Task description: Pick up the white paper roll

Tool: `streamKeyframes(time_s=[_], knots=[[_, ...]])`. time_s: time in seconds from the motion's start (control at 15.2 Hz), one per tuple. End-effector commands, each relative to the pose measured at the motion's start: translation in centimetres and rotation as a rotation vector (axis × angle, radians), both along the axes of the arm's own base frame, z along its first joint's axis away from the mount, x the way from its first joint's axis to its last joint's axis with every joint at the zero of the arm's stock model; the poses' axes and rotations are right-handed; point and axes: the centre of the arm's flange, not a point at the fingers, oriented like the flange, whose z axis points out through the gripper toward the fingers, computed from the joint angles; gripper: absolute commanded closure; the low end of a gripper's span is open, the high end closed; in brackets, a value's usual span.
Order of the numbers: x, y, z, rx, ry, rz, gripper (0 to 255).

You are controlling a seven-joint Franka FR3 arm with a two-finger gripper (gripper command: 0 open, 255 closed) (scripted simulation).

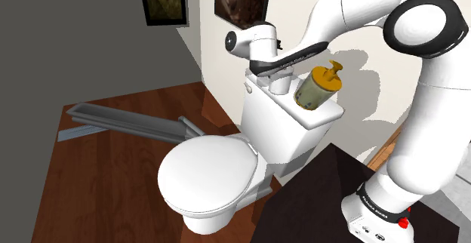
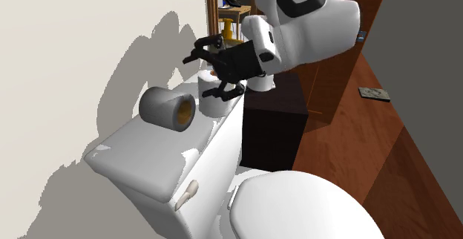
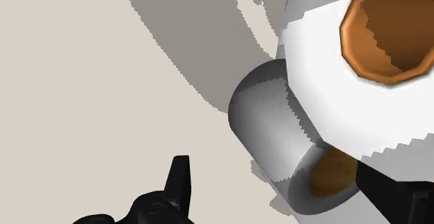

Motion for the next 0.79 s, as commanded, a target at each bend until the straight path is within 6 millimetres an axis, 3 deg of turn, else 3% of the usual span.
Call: streamKeyframes(time_s=[0.0, 0.13, 0.59, 0.73], knots=[[2.2, -0.7, -1.4, -0.088, -0.002, 0.003, 0], [3.6, -1.2, -2.1, -0.136, -0.002, 0.004, 0], [3.6, -1.2, -6.1, -0.136, -0.002, 0.004, 0], [3.6, -1.2, -6.1, -0.136, -0.002, 0.004, 0]])
